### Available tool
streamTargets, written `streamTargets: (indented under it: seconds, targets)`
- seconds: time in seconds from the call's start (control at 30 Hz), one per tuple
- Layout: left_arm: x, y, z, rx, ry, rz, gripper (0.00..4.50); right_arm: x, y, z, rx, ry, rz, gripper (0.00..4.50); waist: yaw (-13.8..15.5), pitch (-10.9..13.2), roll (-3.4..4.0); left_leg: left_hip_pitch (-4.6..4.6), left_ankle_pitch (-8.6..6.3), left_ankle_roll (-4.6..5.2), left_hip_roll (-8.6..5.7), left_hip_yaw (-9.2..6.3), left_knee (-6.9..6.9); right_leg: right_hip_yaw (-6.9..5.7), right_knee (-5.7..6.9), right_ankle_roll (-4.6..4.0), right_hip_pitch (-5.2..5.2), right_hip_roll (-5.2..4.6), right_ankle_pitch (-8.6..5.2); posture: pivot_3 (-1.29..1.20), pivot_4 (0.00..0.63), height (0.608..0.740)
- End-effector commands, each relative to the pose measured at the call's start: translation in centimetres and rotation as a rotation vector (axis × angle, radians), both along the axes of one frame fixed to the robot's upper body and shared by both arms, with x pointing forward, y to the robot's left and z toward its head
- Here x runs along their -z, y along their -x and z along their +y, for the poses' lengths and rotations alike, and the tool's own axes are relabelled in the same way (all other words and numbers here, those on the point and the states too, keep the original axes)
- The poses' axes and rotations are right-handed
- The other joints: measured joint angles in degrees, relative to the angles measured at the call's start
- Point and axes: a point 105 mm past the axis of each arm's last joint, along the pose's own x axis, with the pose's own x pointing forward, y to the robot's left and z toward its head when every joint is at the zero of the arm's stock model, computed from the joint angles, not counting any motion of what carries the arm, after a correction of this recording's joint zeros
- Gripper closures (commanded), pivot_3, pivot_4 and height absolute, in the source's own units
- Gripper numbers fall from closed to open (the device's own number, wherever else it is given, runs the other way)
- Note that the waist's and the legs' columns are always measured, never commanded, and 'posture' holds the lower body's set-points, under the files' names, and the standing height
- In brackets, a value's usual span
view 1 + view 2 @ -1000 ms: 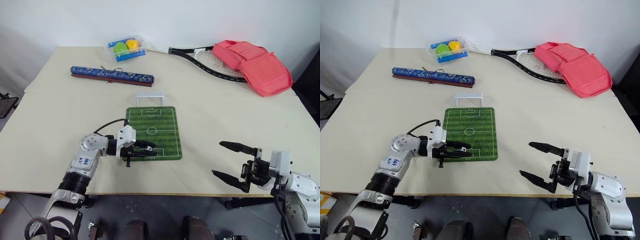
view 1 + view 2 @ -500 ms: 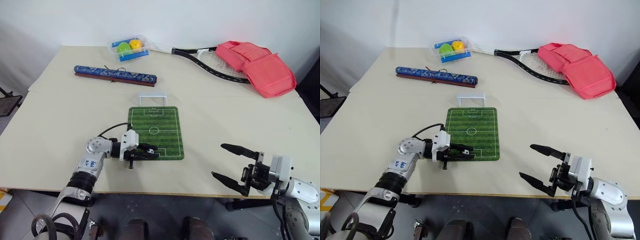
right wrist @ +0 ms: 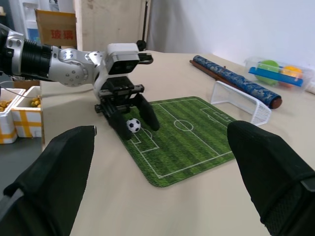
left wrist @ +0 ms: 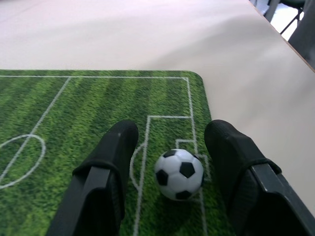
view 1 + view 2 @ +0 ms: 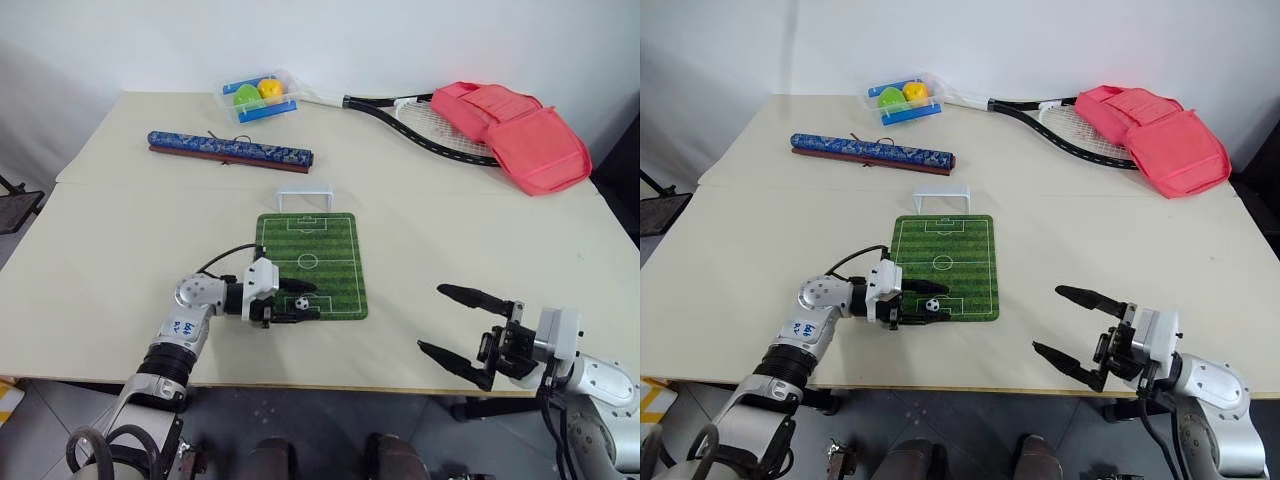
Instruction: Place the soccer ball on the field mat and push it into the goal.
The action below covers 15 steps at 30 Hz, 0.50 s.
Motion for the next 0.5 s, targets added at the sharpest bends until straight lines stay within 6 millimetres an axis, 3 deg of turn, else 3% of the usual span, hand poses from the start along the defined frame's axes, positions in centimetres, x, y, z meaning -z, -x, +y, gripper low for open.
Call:
streamTargets:
  seconds: [0.03, 0.13, 0.27, 0.4, 0.5]
  targets:
    - [-2.7, 0.5, 0.3, 0.021, 0.110, -0.068, 1.87, -0.2, 0.1, 0.3, -0.023, -0.019, -0.016, 0.00, -0.1, 0.0, 0.00, 0.00, 0.00, 0.00, 0.00, 0.00, 0.00, 0.00, 0.00, 0.00, 0.00, 0.00, 0.00, 0.00, 0.150, 0.740]
    - [-4.1, 1.3, 0.9, 0.042, 0.143, -0.092, 1.87, 0.0, 0.1, 0.3, -0.030, -0.020, -0.010, 0.00, -0.1, 0.0, 0.00, 0.00, 0.00, 0.00, 0.01, -0.01, 0.00, 0.00, 0.00, 0.00, 0.00, 0.00, 0.00, 0.00, 0.150, 0.740]
    - [-6.7, 3.8, 4.6, 0.008, 0.159, -0.096, 1.87, 0.6, -0.2, 0.1, -0.043, -0.016, -0.001, 0.00, -0.8, 0.0, -0.01, 0.02, 0.00, 0.00, 0.06, 0.00, -0.04, 0.03, 0.00, -0.01, -0.02, 0.02, 0.00, 0.00, 0.150, 0.740]
    - [-5.6, 5.3, 7.6, -0.070, 0.073, -0.060, 1.87, 0.5, -0.9, -0.7, -0.032, -0.009, -0.027, 0.00, -1.4, 0.0, 0.04, 0.05, -0.01, -0.02, 0.10, 0.00, -0.04, 0.05, 0.00, -0.02, -0.01, 0.03, 0.00, 0.00, 0.150, 0.740]
    - [-3.6, 7.4, 9.6, -0.087, 0.004, 0.019, 2.46, 0.3, -1.2, -1.4, -0.025, 0.017, -0.055, 0.00, -1.4, 0.0, 0.04, 0.07, -0.03, 0.01, 0.06, 0.00, 0.00, 0.08, 0.00, -0.02, 0.02, 0.01, 0.01, 0.00, 0.150, 0.740]
